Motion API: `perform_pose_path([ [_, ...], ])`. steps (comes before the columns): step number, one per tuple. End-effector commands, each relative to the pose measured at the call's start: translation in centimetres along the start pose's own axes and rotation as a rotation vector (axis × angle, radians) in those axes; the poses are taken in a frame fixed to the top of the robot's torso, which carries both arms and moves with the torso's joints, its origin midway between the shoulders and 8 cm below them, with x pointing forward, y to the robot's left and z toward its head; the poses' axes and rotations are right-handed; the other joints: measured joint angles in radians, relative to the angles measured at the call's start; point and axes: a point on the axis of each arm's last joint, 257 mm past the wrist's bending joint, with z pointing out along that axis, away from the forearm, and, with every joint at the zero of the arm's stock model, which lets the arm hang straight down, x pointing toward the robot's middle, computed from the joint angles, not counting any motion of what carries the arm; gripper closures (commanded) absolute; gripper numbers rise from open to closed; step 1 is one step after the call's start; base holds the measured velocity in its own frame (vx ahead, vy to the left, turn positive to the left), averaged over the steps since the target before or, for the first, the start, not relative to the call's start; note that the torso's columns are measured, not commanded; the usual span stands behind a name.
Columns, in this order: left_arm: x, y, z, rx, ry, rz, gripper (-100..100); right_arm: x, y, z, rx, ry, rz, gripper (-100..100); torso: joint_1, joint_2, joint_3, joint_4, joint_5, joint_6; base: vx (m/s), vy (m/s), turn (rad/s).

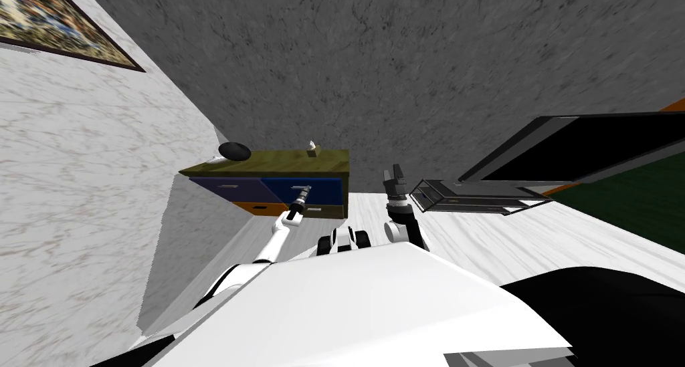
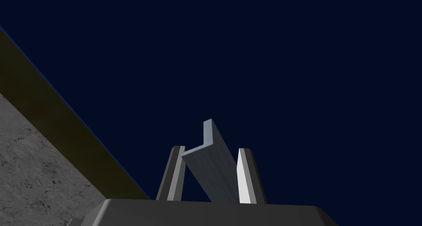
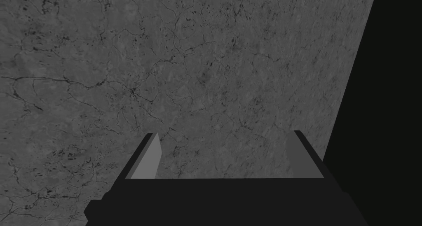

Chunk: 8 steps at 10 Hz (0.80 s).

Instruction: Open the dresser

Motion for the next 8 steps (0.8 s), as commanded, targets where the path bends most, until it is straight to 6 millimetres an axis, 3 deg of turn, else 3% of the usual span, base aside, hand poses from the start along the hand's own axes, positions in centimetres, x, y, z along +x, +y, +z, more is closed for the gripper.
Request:
perform_pose_path([
  [1,1.5,-0.7,-0.9,0.007,0.014,0.004,100,0.0,0.0,0.0,0.000,0.000,0.000,0,0.000,-0.002,-0.001,-0.002,0.001,0.000,0.051,0.029,0.071],
  [2,3.4,0.3,-2.0,-0.022,0.037,0.002,100,0.0,0.0,0.0,0.000,0.000,0.000,0,0.000,-0.002,-0.001,-0.001,0.000,0.000,0.068,0.044,0.114],
  [4,3.1,-1.5,-1.9,0.018,0.029,0.003,100,0.0,0.0,0.0,0.000,0.000,0.000,0,0.001,-0.004,-0.002,-0.003,0.001,-0.001,0.045,0.018,0.028],
  [5,5.0,-0.7,-3.0,-0.008,0.050,-0.001,100,0.0,0.0,0.0,0.000,0.000,0.000,0,0.000,-0.001,-0.001,-0.001,0.000,0.000,0.052,0.028,0.110],
  [6,4.7,-2.4,-2.9,0.026,0.043,-0.001,100,0.0,0.0,0.0,0.000,0.000,0.000,0,0.000,-0.001,0.000,-0.002,0.001,0.000,0.050,0.023,0.070],
  [7,6.5,-1.7,-4.1,0.000,0.063,-0.007,100,0.0,0.0,0.0,0.000,0.000,0.000,0,-0.001,-0.001,-0.001,-0.001,0.000,0.001,0.065,0.039,0.107],
  [8,6.3,-2.8,-4.1,0.023,0.058,-0.008,100,0.0,0.0,0.0,0.000,0.000,0.000,0,-0.001,-0.002,-0.001,-0.002,0.001,0.001,0.060,0.031,0.048],
])
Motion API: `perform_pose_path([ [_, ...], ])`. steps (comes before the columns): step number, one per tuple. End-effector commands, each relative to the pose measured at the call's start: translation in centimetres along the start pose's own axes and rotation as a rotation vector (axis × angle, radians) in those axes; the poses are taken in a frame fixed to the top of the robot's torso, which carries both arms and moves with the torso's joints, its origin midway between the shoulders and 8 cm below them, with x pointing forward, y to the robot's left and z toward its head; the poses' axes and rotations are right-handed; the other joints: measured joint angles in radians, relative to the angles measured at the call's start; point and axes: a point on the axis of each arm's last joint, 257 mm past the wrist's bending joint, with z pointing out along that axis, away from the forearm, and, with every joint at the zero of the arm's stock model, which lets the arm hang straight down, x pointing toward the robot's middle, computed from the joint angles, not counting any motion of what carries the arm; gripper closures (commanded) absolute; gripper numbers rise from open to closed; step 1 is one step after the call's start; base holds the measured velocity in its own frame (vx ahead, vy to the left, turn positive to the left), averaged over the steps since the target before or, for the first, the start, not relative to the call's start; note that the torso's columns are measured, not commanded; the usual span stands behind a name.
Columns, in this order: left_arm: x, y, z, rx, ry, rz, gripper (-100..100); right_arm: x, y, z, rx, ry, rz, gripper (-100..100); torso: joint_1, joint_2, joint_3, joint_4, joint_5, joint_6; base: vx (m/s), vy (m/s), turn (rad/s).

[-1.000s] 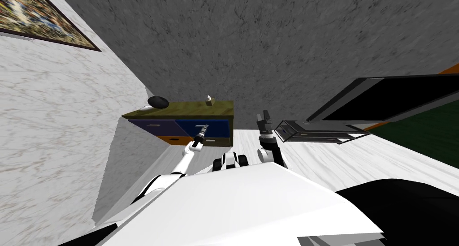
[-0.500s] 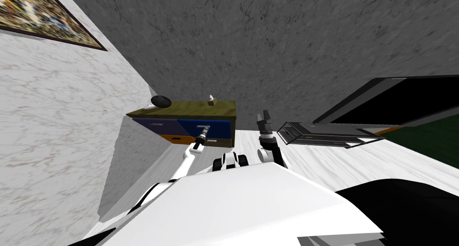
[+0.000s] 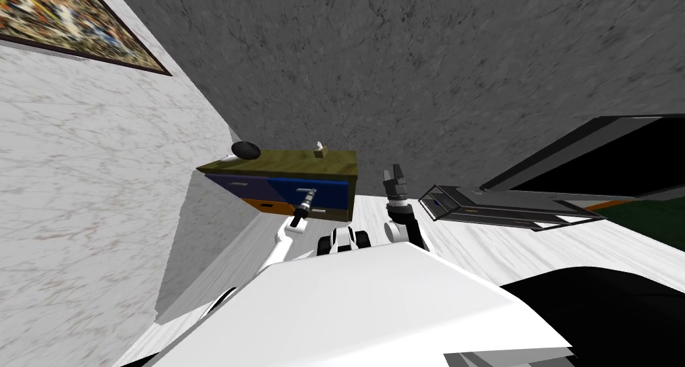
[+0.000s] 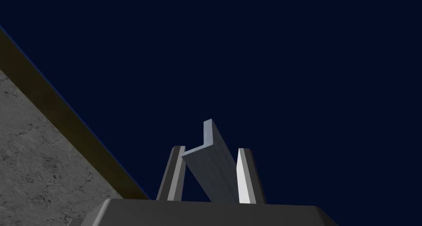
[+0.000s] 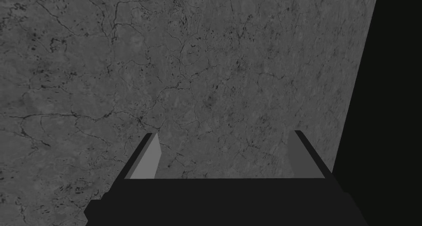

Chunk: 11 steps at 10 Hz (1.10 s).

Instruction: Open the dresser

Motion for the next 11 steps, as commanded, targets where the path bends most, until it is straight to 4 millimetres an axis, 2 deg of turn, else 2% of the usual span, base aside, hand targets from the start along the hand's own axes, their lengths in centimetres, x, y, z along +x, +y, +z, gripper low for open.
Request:
perform_pose_path([
  [1,2.6,0.0,-1.7,-0.022,0.026,-0.010,100,0.0,0.0,0.0,0.000,0.000,0.000,0,-0.001,0.000,0.000,0.001,-0.001,0.000,0.074,0.031,0.111],
  [3,2.1,-2.1,-1.6,0.021,0.015,-0.010,100,0.0,0.0,0.0,0.000,0.000,0.000,0,-0.001,-0.001,-0.001,0.000,0.000,0.001,0.046,0.013,0.032],
  [4,3.9,-1.4,-2.9,-0.008,0.034,-0.022,100,0.0,0.0,0.0,0.000,0.000,0.000,0,-0.003,0.002,0.001,0.003,-0.002,0.002,0.058,0.024,0.102],
  [6,3.5,-3.3,-2.7,0.030,0.025,-0.022,100,0.0,0.0,0.0,0.000,0.000,0.000,0,-0.003,0.004,0.002,0.004,-0.002,0.001,0.039,0.016,0.033],
  [7,3.6,-2.7,-2.8,0.016,0.026,-0.022,100,0.0,0.0,0.0,0.000,0.000,0.000,0,-0.005,0.007,0.003,0.007,-0.003,0.002,0.010,0.005,-0.004],
  [8,3.4,-3.7,-2.8,0.032,0.029,-0.020,100,0.0,0.0,0.0,0.000,0.000,0.000,0,-0.005,0.008,0.004,0.006,-0.003,0.001,-0.097,0.023,0.030],
  [11,3.3,-5.0,-2.9,0.051,0.033,-0.017,100,0.0,0.0,0.0,0.000,0.000,0.000,0,-0.005,0.015,0.009,0.012,-0.004,0.001,-0.161,0.034,0.028],
])
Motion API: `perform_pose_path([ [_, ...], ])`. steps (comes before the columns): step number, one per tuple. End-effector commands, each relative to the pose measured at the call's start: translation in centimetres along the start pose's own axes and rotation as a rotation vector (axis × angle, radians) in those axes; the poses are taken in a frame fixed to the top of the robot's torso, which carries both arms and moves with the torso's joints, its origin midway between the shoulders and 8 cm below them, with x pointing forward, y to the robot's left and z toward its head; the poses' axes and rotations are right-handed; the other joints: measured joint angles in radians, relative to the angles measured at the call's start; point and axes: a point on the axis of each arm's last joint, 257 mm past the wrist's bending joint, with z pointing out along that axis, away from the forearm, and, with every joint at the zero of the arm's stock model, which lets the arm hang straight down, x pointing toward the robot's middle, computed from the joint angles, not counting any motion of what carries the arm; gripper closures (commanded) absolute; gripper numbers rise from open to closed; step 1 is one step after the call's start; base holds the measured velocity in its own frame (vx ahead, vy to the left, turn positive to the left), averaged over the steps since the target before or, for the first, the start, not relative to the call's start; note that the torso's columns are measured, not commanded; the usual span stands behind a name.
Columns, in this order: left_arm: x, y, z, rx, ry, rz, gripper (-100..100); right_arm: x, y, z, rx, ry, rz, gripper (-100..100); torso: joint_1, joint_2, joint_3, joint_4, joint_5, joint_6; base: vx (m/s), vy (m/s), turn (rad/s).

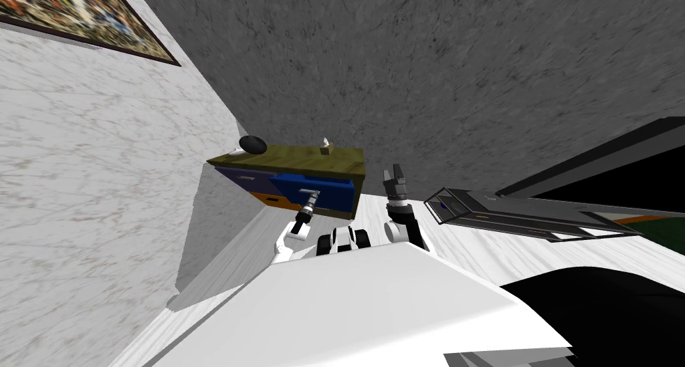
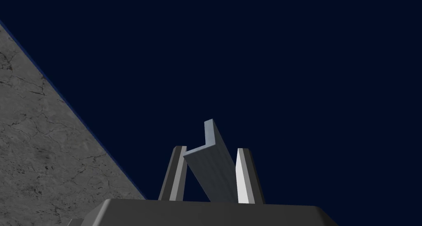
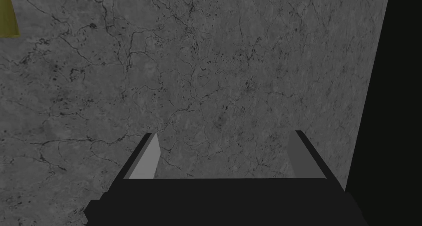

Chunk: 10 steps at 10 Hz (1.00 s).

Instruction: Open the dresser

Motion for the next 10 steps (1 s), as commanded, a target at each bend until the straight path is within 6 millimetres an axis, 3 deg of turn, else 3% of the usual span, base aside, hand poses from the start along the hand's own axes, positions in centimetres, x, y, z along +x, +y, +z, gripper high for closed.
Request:
perform_pose_path([
  [1,0.0,0.0,-0.2,-0.002,0.003,0.000,100,0.0,0.0,0.0,0.000,0.000,0.000,0,-0.002,-0.002,-0.001,0.001,-0.001,0.000,-0.068,0.016,0.005],
  [2,-0.6,-0.7,1.2,0.026,-0.018,0.009,100,0.0,0.0,0.0,0.000,0.000,0.000,0,-0.003,-0.007,-0.004,-0.001,-0.001,0.000,-0.105,0.037,0.065],
  [4,-0.4,0.5,2.0,0.002,-0.007,0.015,100,0.0,0.0,0.0,0.000,0.000,0.000,0,0.003,-0.005,-0.003,0.000,-0.001,-0.004,-0.085,0.018,0.037],
  [5,-0.9,-0.6,3.1,0.039,-0.030,0.019,100,0.0,0.0,0.0,0.000,0.000,0.000,0,0.003,-0.009,-0.005,-0.002,-0.001,-0.004,-0.074,0.018,0.075],
  [8,-0.5,1.0,4.2,0.003,-0.012,0.026,100,0.0,0.0,0.0,0.000,0.000,0.000,0,0.009,-0.007,-0.004,0.000,-0.001,-0.009,-0.045,0.008,0.020],
  [9,-0.8,-0.4,5.5,0.042,-0.031,0.028,100,0.0,0.0,0.0,0.000,0.000,0.000,0,0.009,-0.010,-0.005,-0.003,0.000,-0.009,-0.074,0.021,0.099],
  [10,-0.8,-0.4,6.0,0.041,-0.026,0.031,100,0.0,0.0,0.0,0.000,0.000,0.000,0,0.011,-0.007,-0.004,0.000,-0.001,-0.012,-0.098,0.026,0.044],
])
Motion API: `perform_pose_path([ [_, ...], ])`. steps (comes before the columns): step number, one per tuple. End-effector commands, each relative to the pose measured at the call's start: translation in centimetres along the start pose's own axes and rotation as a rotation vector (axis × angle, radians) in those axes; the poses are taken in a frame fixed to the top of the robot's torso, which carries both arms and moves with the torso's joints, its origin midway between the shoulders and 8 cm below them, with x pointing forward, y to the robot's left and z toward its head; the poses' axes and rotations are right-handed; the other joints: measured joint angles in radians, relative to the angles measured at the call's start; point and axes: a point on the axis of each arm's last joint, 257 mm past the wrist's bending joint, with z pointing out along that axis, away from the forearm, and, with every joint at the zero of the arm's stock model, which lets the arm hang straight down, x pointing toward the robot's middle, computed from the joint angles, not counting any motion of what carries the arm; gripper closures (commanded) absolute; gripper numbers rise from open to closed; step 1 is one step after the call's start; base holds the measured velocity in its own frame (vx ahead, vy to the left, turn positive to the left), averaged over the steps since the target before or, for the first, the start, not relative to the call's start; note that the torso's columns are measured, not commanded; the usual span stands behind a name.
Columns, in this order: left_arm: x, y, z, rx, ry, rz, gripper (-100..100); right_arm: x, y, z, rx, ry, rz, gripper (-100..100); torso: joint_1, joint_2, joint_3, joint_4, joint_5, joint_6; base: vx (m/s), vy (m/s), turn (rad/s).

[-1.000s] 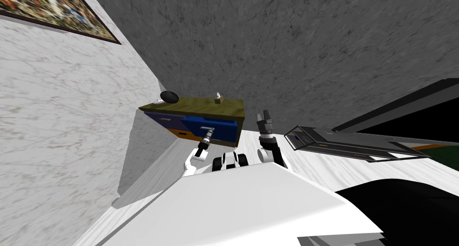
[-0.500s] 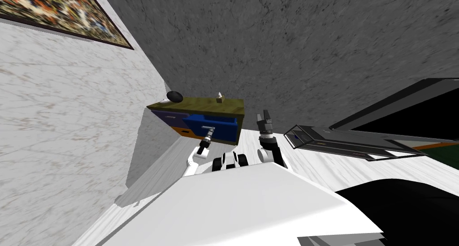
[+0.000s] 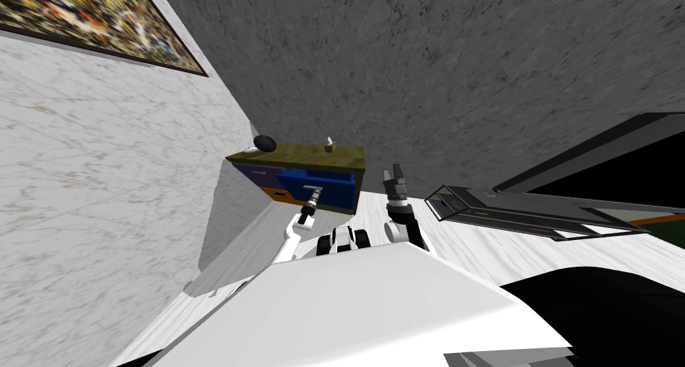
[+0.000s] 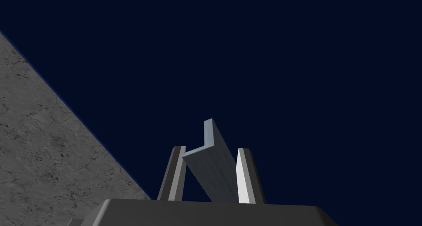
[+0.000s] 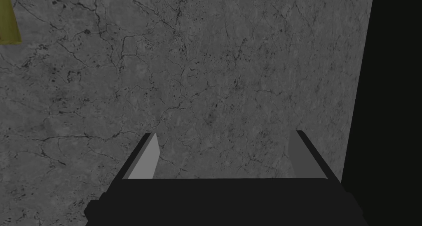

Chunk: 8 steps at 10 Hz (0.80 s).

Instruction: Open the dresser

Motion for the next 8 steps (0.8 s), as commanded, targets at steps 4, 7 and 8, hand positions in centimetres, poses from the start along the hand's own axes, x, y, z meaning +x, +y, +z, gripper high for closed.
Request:
perform_pose_path([
  [4,-0.8,-0.8,3.5,0.027,-0.015,0.019,100,0.0,0.0,0.0,0.000,0.000,0.000,0,0.003,0.000,0.000,0.001,0.000,-0.003,-0.058,0.021,0.040],
  [7,-0.1,-1.4,5.3,0.040,-0.009,0.019,100,0.0,0.0,0.0,0.000,0.000,0.000,0,0.003,0.001,0.001,0.001,0.001,-0.004,-0.079,0.028,0.050],
  [8,0.2,-1.0,5.9,0.027,0.002,0.022,100,0.0,0.0,0.0,0.000,0.000,0.000,0,0.004,0.001,0.001,0.002,0.001,-0.004,-0.046,0.019,-0.008],
])
